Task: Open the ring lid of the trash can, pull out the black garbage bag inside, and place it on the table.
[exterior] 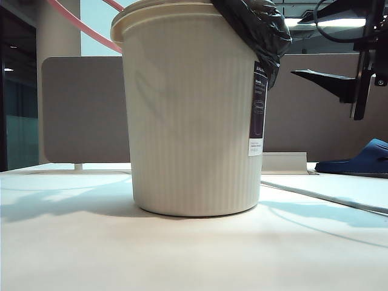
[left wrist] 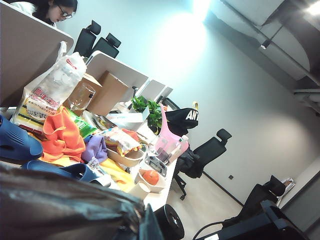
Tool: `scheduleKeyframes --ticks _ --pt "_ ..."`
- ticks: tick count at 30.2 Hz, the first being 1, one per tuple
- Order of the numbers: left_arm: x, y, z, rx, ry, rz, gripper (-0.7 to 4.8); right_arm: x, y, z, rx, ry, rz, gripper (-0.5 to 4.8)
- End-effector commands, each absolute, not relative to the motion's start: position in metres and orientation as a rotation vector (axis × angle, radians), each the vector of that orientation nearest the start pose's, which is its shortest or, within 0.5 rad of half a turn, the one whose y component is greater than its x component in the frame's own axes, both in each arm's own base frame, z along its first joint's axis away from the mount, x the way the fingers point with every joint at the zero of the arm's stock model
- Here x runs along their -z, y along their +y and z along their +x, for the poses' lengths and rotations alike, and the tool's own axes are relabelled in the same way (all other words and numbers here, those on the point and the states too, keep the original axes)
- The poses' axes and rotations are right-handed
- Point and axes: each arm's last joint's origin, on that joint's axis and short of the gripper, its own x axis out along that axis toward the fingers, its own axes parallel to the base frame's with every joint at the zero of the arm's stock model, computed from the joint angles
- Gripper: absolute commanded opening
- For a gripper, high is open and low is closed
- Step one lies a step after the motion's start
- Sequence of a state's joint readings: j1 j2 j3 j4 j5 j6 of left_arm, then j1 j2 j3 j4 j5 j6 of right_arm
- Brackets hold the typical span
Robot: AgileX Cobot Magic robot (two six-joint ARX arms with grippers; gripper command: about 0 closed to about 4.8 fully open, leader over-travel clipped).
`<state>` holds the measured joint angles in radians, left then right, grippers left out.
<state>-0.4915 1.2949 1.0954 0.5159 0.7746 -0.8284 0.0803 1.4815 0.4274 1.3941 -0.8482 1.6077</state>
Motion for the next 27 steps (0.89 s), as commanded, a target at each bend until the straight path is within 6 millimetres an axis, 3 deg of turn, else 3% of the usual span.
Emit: scheduleKeyframes --ticks 1,12,27 --pt "-0.401 -0.151 0.239 1.331 0.165 -0.642 -0.06 -0.215 0.042 0.249 -0.954 0.451 1.348 3.37" --pt "-0.401 -0.151 0.239 1.332 0.165 -0.642 -0.06 -0.215 0.054 0.248 -0.963 0.454 1.366 3.33" --pt "-0.401 -0.151 0.239 1.333 0.166 -0.642 -0.06 -0.213 0.054 0.249 -0.914 0.446 1.394 3.06"
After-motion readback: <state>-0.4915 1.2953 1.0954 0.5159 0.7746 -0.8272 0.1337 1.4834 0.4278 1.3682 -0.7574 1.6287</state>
